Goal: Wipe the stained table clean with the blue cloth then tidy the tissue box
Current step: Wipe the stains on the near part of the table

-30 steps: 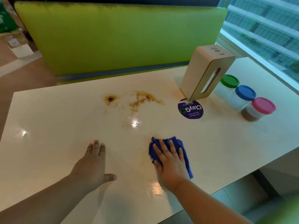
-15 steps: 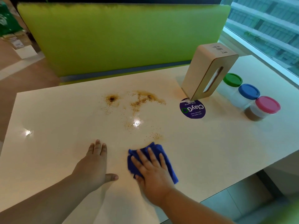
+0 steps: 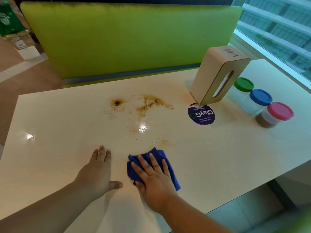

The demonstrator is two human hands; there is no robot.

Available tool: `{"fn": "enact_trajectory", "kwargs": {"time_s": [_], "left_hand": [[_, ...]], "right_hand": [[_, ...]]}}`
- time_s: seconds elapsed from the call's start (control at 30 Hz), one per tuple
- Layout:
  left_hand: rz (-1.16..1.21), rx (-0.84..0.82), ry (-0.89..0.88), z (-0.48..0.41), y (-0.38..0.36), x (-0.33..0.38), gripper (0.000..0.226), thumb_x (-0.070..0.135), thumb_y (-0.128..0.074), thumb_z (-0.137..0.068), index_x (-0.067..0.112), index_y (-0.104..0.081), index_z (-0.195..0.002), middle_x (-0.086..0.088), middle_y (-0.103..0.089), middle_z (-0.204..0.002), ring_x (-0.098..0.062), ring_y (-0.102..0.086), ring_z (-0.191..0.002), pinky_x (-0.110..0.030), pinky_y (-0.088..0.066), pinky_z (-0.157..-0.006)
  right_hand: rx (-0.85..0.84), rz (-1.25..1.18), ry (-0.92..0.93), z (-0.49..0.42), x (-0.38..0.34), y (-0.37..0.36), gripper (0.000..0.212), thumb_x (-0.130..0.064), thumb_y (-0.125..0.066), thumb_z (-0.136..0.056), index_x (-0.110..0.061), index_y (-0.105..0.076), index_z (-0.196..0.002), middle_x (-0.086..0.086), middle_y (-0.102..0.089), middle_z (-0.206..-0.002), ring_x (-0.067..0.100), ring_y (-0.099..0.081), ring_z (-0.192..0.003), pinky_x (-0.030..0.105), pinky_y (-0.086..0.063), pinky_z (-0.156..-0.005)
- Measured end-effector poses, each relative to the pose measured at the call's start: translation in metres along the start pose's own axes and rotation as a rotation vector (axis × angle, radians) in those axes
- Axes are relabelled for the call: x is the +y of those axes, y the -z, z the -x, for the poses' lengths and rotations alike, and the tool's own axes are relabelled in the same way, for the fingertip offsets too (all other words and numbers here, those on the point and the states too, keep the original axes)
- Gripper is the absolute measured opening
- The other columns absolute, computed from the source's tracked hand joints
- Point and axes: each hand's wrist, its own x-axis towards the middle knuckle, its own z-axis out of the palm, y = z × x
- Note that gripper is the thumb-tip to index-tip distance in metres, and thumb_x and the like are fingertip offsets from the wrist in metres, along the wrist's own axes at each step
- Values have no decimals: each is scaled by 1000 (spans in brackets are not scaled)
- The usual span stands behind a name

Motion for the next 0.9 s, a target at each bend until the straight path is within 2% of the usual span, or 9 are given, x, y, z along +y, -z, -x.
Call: {"fn": "enact_trajectory", "kwargs": {"time_s": [0.1,0.2,0.33,0.4,0.5,0.6,0.77,0.83,0.9], "left_hand": [[2,-12,-5,0,0,-1,122,76,-51,-71,6,13,-147,-16,19,-156,-29,8,-146,-35,-22,-115],[-5,-9,-6,0,0,-1,122,77,-49,-71,6,14,-147,-15,19,-156,-29,9,-146,-35,-23,-114],[-3,0,-6,0,-1,-1,122,77,-51,-70,6,13,-147,-15,18,-156,-29,8,-146,-35,-24,-114],[-7,0,-5,-1,-1,-1,123,77,-51,-70,6,13,-147,-15,18,-156,-29,8,-146,-35,-24,-114],[-2,-11,-2,-1,-1,-2,123,78,-49,-70,6,13,-147,-15,20,-156,-29,9,-146,-35,-22,-115],[-8,-5,-11,0,-2,-3,122,79,-47,-70,5,14,-147,-16,20,-155,-29,9,-146,-35,-22,-115],[8,-28,-3,0,1,0,122,75,-50,-72,5,16,-146,-16,22,-155,-29,12,-145,-34,-21,-115],[4,-28,-2,-1,2,0,122,75,-51,-72,5,15,-147,-16,21,-155,-29,11,-145,-34,-22,-115],[-2,-21,-4,0,1,0,121,75,-51,-72,5,13,-147,-17,20,-155,-30,10,-146,-35,-23,-114]], "right_hand": [[78,20,-140,-22,25,9,57,-51,-15,-94,-44,-1,-149,-19,9,-158,14,20,-144,44,19,-112],[64,23,-268,-35,36,17,54,-47,-18,-100,-42,3,-149,-15,14,-158,18,23,-143,49,16,-114],[6,34,-95,-17,10,7,61,-53,-5,-89,-43,5,-148,-16,17,-157,17,29,-139,49,22,-110],[12,34,-53,-18,16,6,63,-54,-2,-86,-44,3,-148,-18,14,-157,15,26,-141,46,22,-110],[84,55,-205,-37,48,19,57,-53,-7,-93,-43,0,-149,-18,10,-158,16,18,-145,45,16,-113],[84,42,-341,-44,58,26,54,-48,-15,-100,-40,3,-150,-14,13,-158,19,20,-144,49,13,-115],[4,78,-106,-25,34,15,68,-58,9,-80,-45,9,-147,-17,19,-156,18,27,-141,48,20,-111],[37,84,-110,-33,51,23,61,-56,0,-88,-45,4,-148,-19,15,-157,16,21,-144,46,17,-112],[79,75,-227,-48,75,34,54,-50,-16,-98,-44,2,-149,-18,11,-158,17,17,-145,47,12,-115]]}}
